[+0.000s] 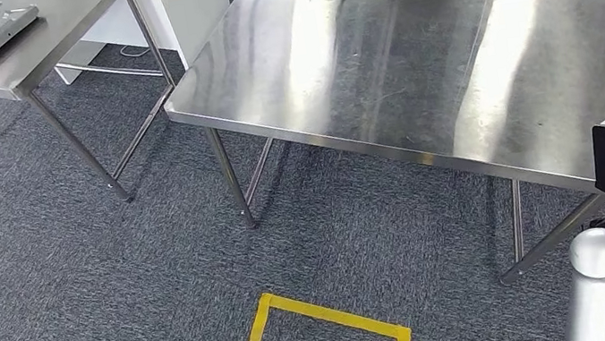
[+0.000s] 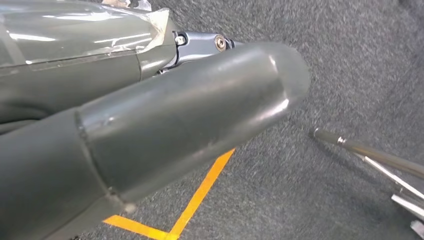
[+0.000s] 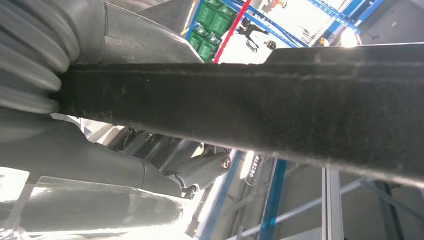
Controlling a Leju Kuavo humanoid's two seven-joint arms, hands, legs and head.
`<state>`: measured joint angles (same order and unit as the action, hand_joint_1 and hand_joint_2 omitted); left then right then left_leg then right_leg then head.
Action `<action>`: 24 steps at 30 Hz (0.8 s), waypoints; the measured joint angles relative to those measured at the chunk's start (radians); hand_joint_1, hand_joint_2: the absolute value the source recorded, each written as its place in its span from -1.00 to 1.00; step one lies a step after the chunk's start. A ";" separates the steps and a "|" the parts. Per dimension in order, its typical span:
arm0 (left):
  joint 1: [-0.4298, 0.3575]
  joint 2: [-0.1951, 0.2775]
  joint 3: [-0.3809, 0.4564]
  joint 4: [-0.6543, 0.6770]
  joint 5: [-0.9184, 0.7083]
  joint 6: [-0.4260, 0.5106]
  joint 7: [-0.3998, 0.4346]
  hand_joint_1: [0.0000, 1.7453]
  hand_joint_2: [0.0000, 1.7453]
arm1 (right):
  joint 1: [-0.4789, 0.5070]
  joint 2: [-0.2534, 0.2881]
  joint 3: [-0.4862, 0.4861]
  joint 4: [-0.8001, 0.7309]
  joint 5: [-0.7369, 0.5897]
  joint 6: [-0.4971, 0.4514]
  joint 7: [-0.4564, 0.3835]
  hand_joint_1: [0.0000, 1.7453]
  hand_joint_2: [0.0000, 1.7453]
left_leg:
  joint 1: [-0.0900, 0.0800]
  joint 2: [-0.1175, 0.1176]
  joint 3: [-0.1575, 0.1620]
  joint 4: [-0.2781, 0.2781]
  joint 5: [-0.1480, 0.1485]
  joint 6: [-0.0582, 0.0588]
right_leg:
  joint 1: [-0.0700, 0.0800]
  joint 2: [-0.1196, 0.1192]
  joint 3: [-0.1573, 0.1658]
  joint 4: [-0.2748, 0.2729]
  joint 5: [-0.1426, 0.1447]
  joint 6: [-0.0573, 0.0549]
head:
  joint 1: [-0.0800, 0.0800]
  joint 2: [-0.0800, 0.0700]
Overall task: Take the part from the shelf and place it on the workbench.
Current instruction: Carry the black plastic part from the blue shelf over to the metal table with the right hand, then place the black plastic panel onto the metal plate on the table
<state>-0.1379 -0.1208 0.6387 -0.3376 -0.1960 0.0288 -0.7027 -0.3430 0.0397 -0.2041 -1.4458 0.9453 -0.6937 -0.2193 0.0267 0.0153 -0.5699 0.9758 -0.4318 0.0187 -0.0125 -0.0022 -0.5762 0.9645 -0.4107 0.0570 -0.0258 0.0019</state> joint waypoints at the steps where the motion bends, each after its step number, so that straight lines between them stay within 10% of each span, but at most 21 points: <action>1: 0.000 0.000 -0.001 0.000 0.000 0.000 0.000 -1.00 -1.00 | 0.000 0.000 0.000 0.000 0.000 0.000 0.000 1.00 1.00 | 0.000 0.000 0.001 -0.003 0.001 -0.003 | 0.000 0.000 0.000 0.000 0.000 -0.001 | 0.000 0.000; 20: -0.002 0.008 -0.023 0.002 -0.006 -0.081 0.000 -1.00 -1.00 | 0.000 0.000 0.001 0.013 -0.011 0.000 -0.005 1.00 1.00 | -0.007 0.000 0.000 -0.005 0.003 -0.012 | 0.000 0.000 0.001 -0.002 0.001 -0.005 | 0.001 0.000; 24: -0.004 0.013 -0.029 0.007 -0.003 -0.081 0.000 -1.00 -1.00 | 0.000 0.001 0.002 0.013 -0.005 0.000 0.001 1.00 1.00 | -0.010 -0.001 -0.002 0.002 -0.004 0.003 | -0.011 0.000 0.003 -0.009 0.003 -0.001 | -0.001 0.000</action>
<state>-0.1424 -0.1076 0.6099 -0.3309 -0.1986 -0.0523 -0.7027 -0.3430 0.0409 -0.2026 -1.4332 0.9406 -0.6933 -0.2181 0.0167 0.0143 -0.5722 0.9775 -0.4358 0.0216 -0.0240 -0.0025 -0.5733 0.9554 -0.4075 0.0561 -0.0273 0.0019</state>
